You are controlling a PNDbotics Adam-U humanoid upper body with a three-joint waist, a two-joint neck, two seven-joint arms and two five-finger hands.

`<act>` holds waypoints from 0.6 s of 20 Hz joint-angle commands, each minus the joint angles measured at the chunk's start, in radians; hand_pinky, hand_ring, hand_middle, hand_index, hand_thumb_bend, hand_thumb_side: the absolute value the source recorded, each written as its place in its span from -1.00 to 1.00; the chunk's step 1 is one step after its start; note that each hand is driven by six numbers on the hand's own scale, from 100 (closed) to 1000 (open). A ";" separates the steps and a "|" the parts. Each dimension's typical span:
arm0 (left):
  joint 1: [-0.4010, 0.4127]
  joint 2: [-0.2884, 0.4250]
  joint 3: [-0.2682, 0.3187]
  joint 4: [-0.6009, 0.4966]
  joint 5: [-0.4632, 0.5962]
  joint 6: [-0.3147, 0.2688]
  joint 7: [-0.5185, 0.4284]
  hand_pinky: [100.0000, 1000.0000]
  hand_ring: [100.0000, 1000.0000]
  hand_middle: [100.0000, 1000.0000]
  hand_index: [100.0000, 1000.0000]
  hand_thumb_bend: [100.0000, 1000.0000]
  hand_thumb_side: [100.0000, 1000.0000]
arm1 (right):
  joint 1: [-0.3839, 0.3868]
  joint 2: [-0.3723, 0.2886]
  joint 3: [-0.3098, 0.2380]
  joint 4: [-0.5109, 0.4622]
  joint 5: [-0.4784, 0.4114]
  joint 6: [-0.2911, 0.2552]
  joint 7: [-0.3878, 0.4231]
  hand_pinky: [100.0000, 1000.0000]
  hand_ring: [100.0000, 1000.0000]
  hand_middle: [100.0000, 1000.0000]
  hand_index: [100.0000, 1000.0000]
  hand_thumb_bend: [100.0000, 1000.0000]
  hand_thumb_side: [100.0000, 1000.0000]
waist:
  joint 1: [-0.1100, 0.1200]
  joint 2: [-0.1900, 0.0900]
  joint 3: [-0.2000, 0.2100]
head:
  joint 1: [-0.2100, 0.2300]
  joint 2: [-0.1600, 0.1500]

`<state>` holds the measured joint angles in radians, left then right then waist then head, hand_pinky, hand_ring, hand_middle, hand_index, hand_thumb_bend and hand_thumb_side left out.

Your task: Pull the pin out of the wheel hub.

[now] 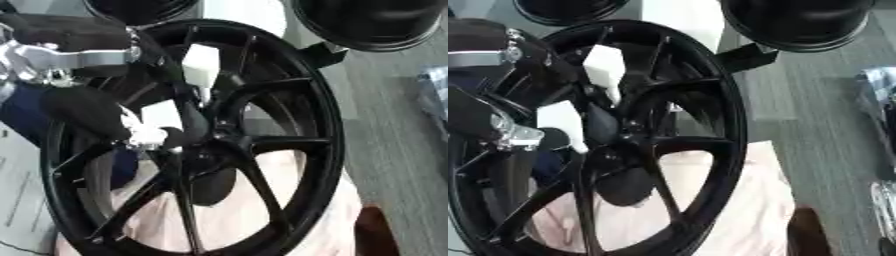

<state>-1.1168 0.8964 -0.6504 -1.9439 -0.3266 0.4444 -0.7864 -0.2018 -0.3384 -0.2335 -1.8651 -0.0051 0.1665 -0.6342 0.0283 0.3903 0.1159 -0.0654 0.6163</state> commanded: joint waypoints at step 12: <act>0.008 -0.001 -0.016 0.076 -0.007 0.105 -0.121 0.43 0.35 0.40 0.69 -0.16 0.34 | -0.012 -0.009 -0.006 -0.025 -0.003 -0.006 -0.002 0.33 0.54 0.04 0.22 -1.00 -0.02 | -0.008 -0.005 -0.007 | 0.012 -0.019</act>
<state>-1.0992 0.8821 -0.6744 -1.8687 -0.3361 0.4381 -0.7927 -0.2068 -0.3373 -0.2335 -1.8652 -0.0057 0.1643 -0.6361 0.0223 0.4025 0.1103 -0.0568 0.6120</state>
